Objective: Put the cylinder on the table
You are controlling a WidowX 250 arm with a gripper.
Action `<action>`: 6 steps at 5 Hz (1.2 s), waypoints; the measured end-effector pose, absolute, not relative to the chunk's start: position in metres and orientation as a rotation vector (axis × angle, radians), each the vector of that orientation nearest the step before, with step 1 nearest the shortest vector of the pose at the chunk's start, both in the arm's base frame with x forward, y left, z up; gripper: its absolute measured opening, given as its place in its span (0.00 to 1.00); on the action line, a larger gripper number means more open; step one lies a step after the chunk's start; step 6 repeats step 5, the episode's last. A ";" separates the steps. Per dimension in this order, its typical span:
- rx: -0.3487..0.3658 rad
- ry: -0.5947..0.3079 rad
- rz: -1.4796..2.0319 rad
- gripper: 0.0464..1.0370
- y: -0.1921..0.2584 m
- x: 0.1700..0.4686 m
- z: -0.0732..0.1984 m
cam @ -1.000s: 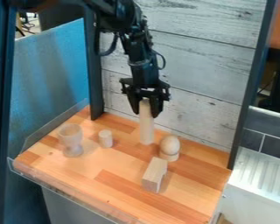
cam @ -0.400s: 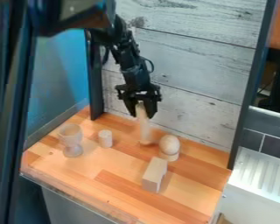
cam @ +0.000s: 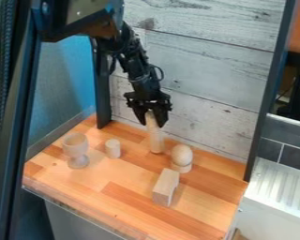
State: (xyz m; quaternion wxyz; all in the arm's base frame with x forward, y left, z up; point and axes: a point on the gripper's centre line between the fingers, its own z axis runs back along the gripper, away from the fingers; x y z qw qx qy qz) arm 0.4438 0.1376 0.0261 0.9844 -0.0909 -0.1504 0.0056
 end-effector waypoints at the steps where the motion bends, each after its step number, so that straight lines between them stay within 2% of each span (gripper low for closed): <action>1: -0.166 -0.315 -0.006 0.62 0.138 0.446 0.021; 2: -0.169 -0.278 -0.031 0.83 0.133 0.443 0.009; 3: -0.176 -0.263 -0.031 0.97 0.131 0.441 0.009; 4: -0.208 -0.273 -0.035 0.97 0.126 0.442 0.011; 5: -0.220 -0.343 -0.027 0.96 0.122 0.445 0.038; 6: -0.220 -0.343 -0.027 0.96 0.122 0.445 0.038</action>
